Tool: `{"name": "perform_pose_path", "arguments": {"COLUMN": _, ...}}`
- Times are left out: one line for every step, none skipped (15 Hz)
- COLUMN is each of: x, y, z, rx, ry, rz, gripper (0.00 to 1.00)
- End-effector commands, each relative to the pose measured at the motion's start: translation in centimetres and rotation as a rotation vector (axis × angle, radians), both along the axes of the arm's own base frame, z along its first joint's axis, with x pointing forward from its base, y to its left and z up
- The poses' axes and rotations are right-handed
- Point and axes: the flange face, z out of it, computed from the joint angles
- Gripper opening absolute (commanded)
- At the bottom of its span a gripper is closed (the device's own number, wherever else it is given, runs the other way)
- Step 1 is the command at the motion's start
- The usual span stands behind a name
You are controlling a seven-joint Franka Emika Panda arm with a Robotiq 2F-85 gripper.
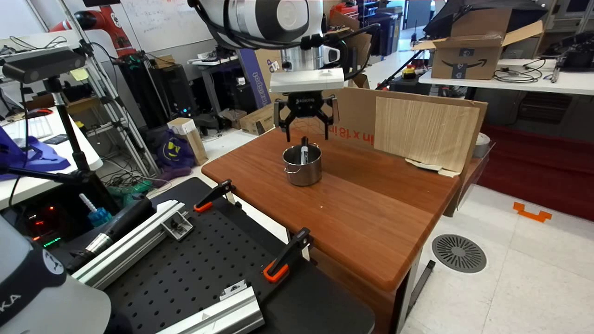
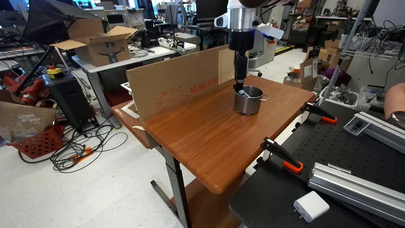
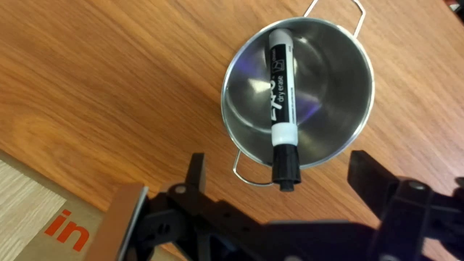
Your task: Remove the marker from the pot and place it on the table
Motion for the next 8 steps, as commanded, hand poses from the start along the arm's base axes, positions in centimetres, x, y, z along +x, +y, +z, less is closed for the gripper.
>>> {"name": "perform_pose_path", "arguments": {"x": 0.88, "y": 0.40, "z": -0.57, "rx": -0.027, "ry": 0.034, "rz": 0.034, "gripper": 0.75}}
{"name": "perform_pose_path", "arguments": {"x": 0.99, "y": 0.47, "z": -0.67, "rx": -0.031, "ry": 0.035, "rz": 0.040, "gripper": 0.74}}
{"name": "perform_pose_path", "arguments": {"x": 1.08, "y": 0.52, "z": -0.70, "rx": -0.034, "ry": 0.035, "rz": 0.045, "gripper": 0.66}}
{"name": "perform_pose_path", "arguments": {"x": 1.18, "y": 0.53, "z": -0.73, "rx": -0.037, "ry": 0.036, "rz": 0.049, "gripper": 0.58}}
{"name": "perform_pose_path", "arguments": {"x": 1.25, "y": 0.51, "z": -0.68, "rx": -0.040, "ry": 0.037, "rz": 0.052, "gripper": 0.49}}
{"name": "perform_pose_path", "arguments": {"x": 1.29, "y": 0.51, "z": -0.61, "rx": -0.042, "ry": 0.039, "rz": 0.052, "gripper": 0.42}}
{"name": "perform_pose_path", "arguments": {"x": 1.33, "y": 0.52, "z": -0.53, "rx": -0.043, "ry": 0.039, "rz": 0.053, "gripper": 0.34}}
{"name": "perform_pose_path", "arguments": {"x": 1.37, "y": 0.53, "z": -0.48, "rx": -0.045, "ry": 0.039, "rz": 0.054, "gripper": 0.27}}
